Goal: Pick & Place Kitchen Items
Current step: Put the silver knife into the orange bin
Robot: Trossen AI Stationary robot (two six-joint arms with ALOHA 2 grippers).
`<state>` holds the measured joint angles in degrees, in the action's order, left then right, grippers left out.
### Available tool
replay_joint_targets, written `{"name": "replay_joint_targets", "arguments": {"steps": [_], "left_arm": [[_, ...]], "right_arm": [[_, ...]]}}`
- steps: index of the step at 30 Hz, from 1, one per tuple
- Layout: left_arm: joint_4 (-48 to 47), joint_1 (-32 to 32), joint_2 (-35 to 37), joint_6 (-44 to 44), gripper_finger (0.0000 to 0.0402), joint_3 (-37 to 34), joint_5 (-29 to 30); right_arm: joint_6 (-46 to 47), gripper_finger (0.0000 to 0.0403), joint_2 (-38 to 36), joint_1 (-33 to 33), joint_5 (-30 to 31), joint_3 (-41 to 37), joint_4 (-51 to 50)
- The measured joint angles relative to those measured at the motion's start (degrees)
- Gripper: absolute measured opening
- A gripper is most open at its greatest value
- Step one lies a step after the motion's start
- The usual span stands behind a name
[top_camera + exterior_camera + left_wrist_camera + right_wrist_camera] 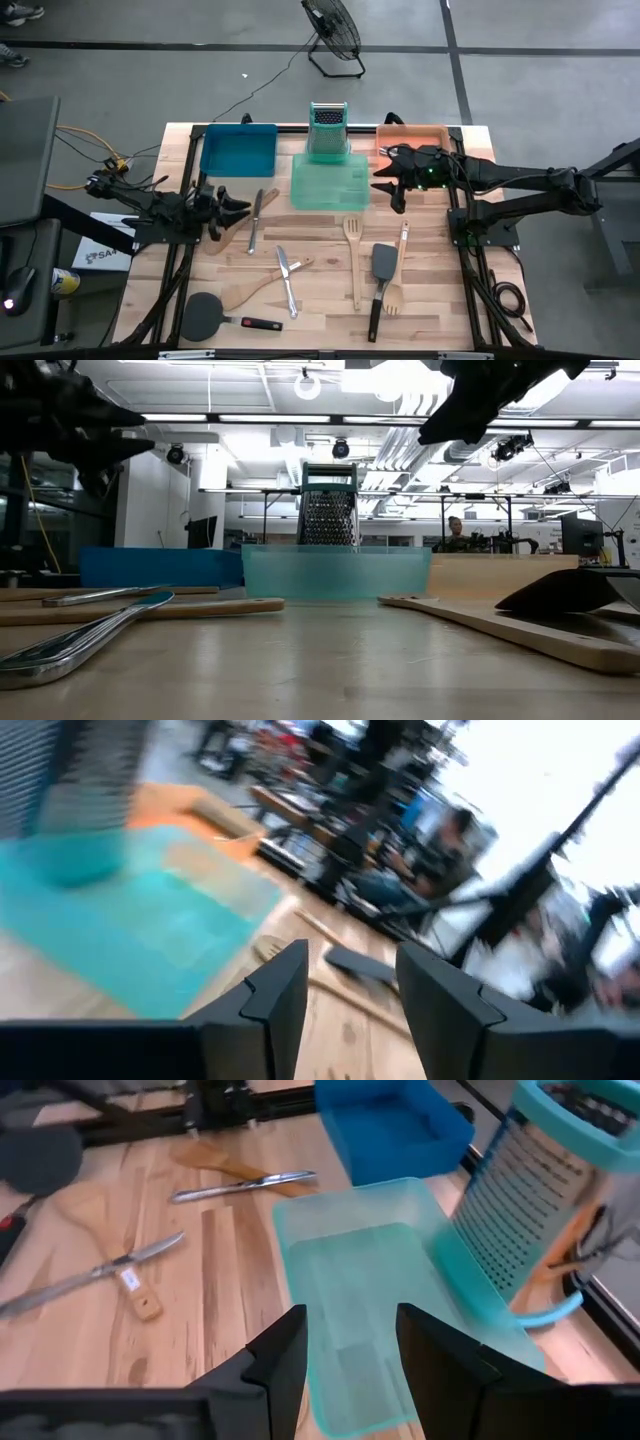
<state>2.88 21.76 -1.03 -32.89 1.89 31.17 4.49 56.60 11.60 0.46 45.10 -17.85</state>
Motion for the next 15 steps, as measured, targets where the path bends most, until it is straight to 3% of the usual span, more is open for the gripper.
{"name": "replay_joint_targets", "arguments": {"steps": [7,15], "left_arm": [[-9.8,0.0,-4.8,-13.1,0.0151,5.6,6.0],[-20.3,0.0,-16.7,-30.0,0.0151,14.2,8.3]], "right_arm": [[6.3,0.0146,0.0,0.0,1.6,0.0,0.0],[6.4,0.0146,0.0,0.0,4.5,0.0,0.0]]}}
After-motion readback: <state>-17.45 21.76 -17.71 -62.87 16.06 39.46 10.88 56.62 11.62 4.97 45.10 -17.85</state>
